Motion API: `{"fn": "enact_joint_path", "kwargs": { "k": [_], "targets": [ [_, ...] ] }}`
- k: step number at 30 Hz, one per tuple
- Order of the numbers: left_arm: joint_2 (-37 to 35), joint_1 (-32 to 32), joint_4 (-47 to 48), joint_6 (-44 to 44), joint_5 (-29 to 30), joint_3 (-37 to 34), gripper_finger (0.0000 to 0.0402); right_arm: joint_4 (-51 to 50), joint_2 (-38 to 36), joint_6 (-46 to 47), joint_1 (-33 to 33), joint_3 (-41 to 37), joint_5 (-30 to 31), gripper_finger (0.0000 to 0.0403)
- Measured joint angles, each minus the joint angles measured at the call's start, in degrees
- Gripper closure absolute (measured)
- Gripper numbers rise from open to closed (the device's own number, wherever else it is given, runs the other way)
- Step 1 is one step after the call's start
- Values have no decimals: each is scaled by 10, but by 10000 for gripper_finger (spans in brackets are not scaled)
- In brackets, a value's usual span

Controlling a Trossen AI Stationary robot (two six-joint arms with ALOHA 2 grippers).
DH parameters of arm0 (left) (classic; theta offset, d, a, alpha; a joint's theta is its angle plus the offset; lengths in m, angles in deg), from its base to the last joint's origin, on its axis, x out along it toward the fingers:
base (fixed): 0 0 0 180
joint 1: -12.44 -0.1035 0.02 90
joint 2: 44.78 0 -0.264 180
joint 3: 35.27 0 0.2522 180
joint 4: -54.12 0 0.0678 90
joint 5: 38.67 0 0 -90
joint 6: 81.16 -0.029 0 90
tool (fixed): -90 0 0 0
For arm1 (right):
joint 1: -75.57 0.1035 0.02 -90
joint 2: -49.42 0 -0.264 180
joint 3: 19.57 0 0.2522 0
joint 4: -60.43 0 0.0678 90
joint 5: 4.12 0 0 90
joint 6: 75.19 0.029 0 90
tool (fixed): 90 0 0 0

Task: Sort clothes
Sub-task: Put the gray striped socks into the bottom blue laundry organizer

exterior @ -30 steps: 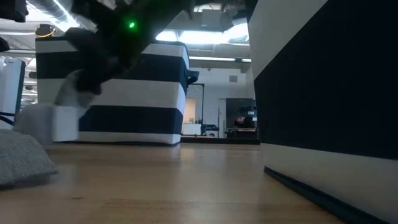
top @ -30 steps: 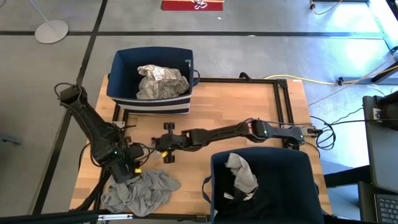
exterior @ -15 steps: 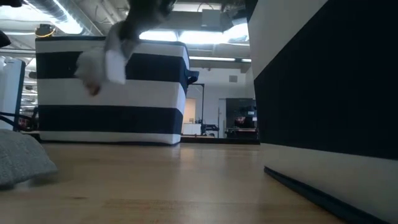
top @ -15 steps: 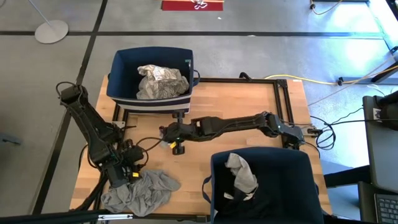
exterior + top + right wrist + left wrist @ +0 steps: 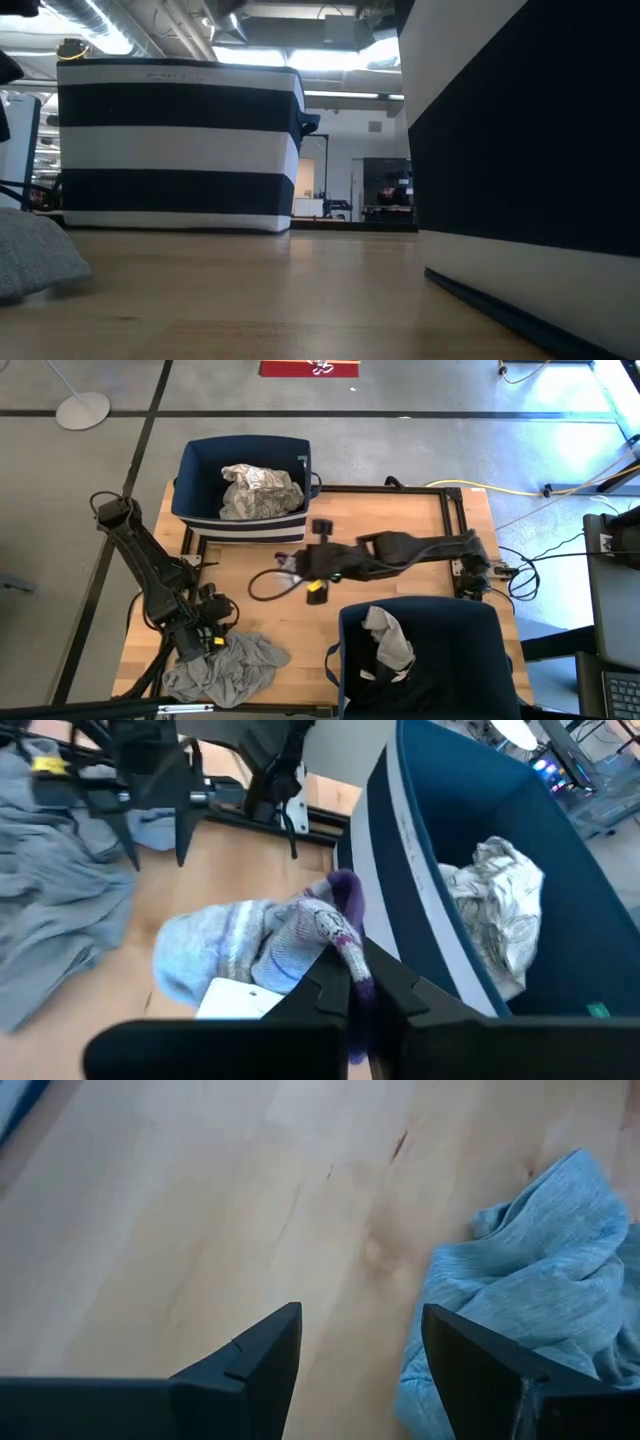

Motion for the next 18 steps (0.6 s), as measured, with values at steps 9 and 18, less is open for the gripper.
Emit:
{"fn": "enact_joint_path", "kwargs": {
  "k": [9, 18],
  "targets": [
    [0, 0, -49, -28, 0, -17, 204, -114, -82, 99, 70, 0, 25, 391],
    [0, 0, -68, -44, 0, -17, 204, -210, -126, 235, 198, 0, 90, 391]
  ]
}}
